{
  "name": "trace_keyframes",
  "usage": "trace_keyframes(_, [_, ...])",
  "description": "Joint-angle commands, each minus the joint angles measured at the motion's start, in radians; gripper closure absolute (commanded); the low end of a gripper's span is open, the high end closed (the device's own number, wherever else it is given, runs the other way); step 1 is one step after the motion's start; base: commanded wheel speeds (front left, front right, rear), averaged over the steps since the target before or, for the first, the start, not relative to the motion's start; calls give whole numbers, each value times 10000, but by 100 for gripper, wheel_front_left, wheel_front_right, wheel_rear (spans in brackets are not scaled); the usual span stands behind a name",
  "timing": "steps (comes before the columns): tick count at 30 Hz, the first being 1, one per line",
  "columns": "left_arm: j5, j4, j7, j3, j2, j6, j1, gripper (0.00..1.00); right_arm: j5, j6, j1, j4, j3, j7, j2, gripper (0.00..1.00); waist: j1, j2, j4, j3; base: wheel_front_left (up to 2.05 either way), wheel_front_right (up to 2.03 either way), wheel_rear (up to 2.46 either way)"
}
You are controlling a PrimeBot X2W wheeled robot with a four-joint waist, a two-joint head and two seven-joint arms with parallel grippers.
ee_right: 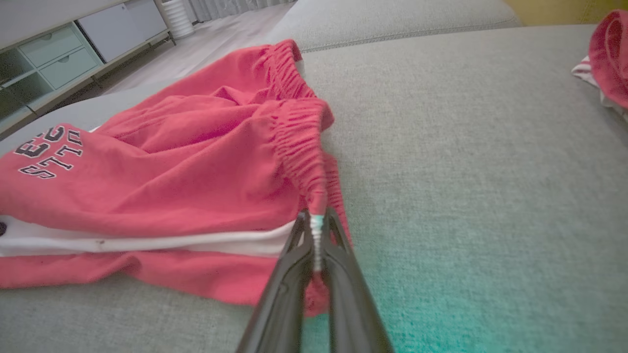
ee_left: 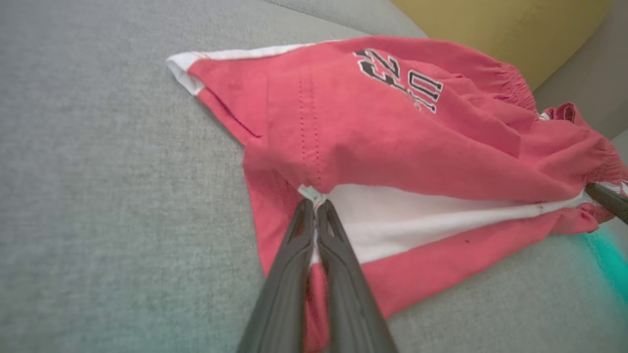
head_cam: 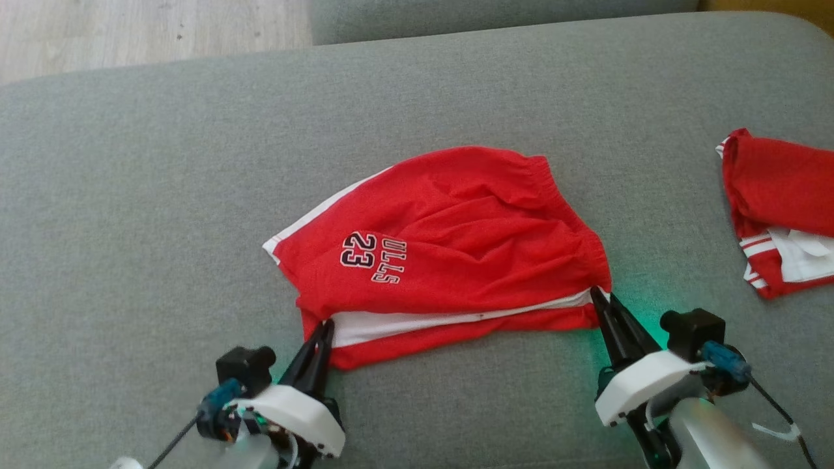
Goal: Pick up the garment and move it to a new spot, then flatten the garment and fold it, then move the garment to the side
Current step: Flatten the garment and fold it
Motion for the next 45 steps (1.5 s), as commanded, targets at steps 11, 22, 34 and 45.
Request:
trace_keyframes(11, [1136, -2497, -19, 1627, 657, 14, -182, 100, 331, -7, -396, -1623, -301, -67, 182, 100, 0, 0, 187, -811, 0, 0, 0])
trace_keyframes(22, [1508, -4509, -19, 2176, 2234, 14, -1311, 100, 1916, -7, -1466, -3466, -28, -67, -515, 100, 0, 0, 381, -1914, 0, 0, 0])
trace_keyframes(34, [1357, -3834, 855, 1907, 2839, 124, -4134, 100, 2824, -7, -4421, -3430, 692, 586, -1319, 100, 0, 0, 557, -459, 0, 0, 0])
trace_keyframes(45, [2863, -2794, -8, 2603, 1879, 915, -7538, 100, 1448, -7, -8284, -1084, 354, -41, -603, 100, 0, 0, 926, 1176, 0, 0, 0])
